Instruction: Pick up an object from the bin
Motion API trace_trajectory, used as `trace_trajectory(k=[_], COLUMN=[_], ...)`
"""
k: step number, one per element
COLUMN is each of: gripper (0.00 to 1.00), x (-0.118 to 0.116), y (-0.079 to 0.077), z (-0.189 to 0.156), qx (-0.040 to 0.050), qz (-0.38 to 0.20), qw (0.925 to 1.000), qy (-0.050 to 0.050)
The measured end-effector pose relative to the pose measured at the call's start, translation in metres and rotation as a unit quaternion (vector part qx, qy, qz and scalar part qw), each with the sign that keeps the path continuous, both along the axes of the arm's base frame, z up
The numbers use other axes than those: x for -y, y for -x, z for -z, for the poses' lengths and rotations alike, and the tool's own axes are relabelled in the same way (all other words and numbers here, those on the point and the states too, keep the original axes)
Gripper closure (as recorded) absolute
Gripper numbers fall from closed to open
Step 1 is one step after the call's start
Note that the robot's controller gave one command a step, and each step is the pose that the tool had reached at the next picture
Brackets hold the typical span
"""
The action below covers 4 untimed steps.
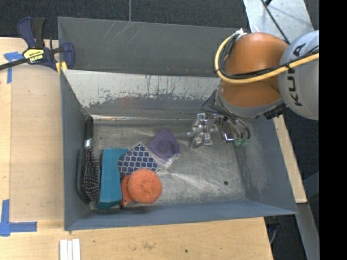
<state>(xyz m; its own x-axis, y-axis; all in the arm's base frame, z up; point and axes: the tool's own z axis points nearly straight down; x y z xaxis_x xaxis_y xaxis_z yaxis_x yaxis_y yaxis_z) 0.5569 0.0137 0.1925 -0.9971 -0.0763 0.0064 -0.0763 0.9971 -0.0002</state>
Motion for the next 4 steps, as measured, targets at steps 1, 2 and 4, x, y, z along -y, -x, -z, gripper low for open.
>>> trace_trajectory(k=[1, 2, 4], gripper=[1.00, 0.00, 1.00], x=[0.019, 0.020, -0.053], y=[-0.014, 0.017, 0.025], z=[-0.031, 0.057, 0.101], qx=[0.0070, 0.0038, 0.0044], qz=[-0.116, -0.165, -0.241], qw=[0.9932, 0.9863, 0.9706], qy=[0.000, -0.001, -0.001])
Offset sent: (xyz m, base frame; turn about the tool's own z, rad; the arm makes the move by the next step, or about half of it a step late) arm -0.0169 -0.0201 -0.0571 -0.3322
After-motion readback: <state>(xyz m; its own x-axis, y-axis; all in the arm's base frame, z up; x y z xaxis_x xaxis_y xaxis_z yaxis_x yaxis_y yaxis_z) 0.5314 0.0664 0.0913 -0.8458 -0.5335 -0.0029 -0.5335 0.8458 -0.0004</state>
